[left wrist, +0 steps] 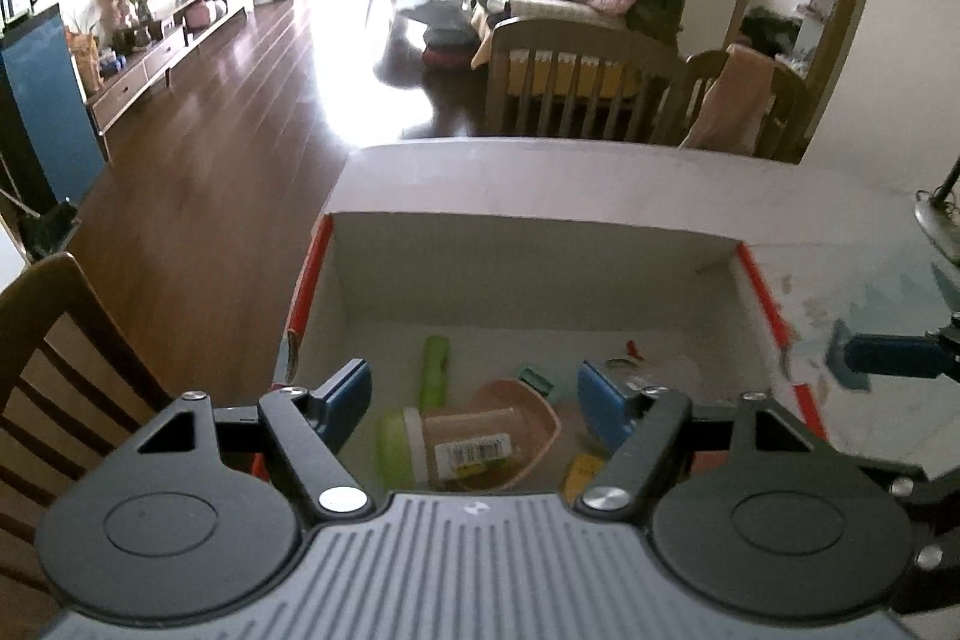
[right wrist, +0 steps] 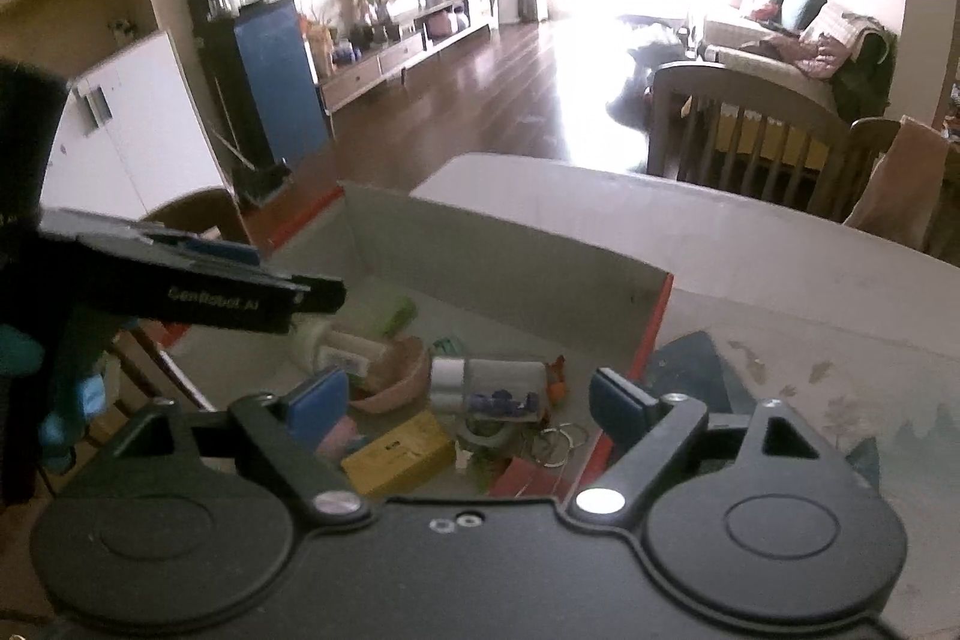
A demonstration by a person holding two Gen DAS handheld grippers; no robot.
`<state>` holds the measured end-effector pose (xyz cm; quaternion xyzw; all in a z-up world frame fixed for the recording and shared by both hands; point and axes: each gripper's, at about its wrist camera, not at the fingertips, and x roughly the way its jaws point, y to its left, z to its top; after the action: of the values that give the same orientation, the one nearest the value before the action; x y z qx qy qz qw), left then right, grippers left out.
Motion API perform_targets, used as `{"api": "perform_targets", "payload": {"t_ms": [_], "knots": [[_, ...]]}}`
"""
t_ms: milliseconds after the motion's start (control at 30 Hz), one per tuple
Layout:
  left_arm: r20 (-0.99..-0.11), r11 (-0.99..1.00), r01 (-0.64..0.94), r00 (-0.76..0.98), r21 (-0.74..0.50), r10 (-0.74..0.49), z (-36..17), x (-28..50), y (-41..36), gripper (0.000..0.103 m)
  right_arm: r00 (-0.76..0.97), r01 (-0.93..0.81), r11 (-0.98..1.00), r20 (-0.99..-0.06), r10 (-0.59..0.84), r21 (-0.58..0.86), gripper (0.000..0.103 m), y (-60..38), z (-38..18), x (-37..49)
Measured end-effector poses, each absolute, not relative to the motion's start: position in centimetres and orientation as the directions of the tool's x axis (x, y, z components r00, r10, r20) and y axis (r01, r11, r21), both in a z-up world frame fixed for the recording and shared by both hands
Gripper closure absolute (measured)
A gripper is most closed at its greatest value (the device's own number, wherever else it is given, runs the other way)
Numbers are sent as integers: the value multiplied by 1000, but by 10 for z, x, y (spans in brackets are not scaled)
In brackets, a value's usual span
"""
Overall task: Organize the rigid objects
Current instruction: 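Withdraw both open tools up and away from the box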
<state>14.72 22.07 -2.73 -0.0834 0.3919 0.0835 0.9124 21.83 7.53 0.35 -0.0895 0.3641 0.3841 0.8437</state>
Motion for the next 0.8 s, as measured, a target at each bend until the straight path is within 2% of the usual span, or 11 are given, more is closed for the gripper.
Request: {"api": "perform_targets", "payload": {"t_ms": [133,233,500,633,800], "knots": [[-700,975,-202,710,-90,83,-14,129,209,27,446,-715,681,-645,620,160,11,63,15,207],[-679,978,-192,729,-82,86,-5,116,202,18,462,-718,675,-609,645,170,7,55,24,198],[-642,983,-168,762,-69,85,10,88,190,17,488,-726,663,-543,684,183,1,43,38,180],[-625,981,-172,776,-86,82,14,77,189,4,494,-730,657,-518,698,190,0,37,41,171],[-608,977,-189,789,-103,88,16,67,187,2,508,-723,664,-505,698,190,0,33,40,163]]}}
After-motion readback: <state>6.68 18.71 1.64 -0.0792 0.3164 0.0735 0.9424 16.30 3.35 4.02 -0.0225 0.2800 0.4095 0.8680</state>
